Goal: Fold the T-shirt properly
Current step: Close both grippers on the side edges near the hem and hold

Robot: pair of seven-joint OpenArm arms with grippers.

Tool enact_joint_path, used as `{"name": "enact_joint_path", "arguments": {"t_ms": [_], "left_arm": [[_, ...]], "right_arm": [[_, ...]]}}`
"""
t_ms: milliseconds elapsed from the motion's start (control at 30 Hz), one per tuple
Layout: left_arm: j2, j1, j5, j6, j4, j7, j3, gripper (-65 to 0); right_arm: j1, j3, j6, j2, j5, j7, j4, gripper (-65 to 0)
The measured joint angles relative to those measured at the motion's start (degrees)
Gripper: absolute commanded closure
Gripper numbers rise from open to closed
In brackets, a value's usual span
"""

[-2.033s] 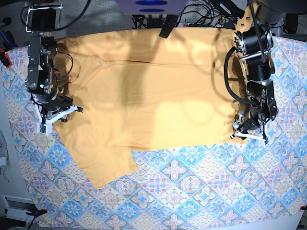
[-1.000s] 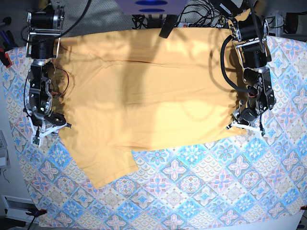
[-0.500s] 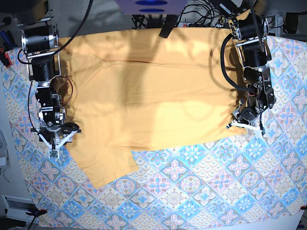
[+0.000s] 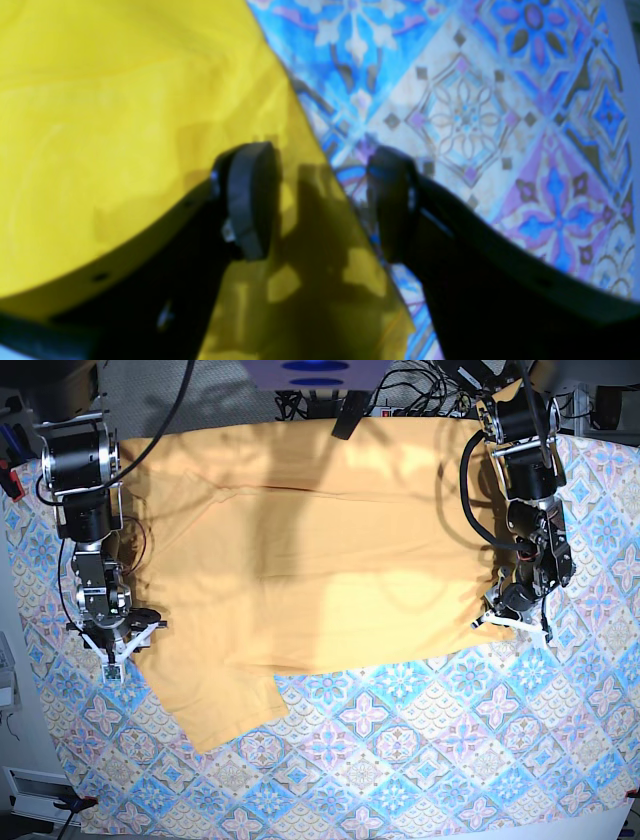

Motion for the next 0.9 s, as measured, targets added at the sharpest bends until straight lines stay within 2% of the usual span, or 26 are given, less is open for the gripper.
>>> {"name": "enact_joint_path", "arguments": {"t_ms": [67, 233, 300, 467, 633, 800, 900], "left_arm": [[0.0, 0.0, 0.0, 0.0, 0.0, 0.0, 0.0, 0.0], [0.0, 0.0, 0.0, 0.0, 0.0, -0.02, 0.0, 0.0], [0.0, 0.0, 0.0, 0.0, 0.0, -0.04, 0.0, 0.0], [0.0, 0.02, 0.0, 0.0, 0.0, -0.02, 0.0, 0.0], [0.0, 0.0, 0.0, 0.0, 0.0, 0.09, 0.0, 0.0], [0.0, 0.02, 0.0, 0.0, 0.0, -0.02, 0.0, 0.0], [0.0, 0.0, 0.0, 0.0, 0.0, 0.22, 0.0, 0.0]], "right_arm": [[-0.04, 0.0, 0.72, 0.0, 0.0, 0.0, -0.61, -30.1], [0.24, 0.04, 10.1, 0.35, 0.04, 1.95, -2.62, -29.9], [-0.24, 0.26, 12.76, 0.46, 0.15, 2.67, -2.69, -29.9], [-0.96, 0.44, 13.57, 0.48, 0.46, 3.61, -2.62, -28.3], [-1.57, 0.46, 16.0, 0.46, 0.52, 3.74, -1.99, -15.2], [-2.12, 0.46, 16.48, 0.28, 0.26, 2.69, 0.17, -0.6], [-2.93, 3.87, 17.29, 0.11, 0.26, 2.12, 1.33, 0.0]]}}
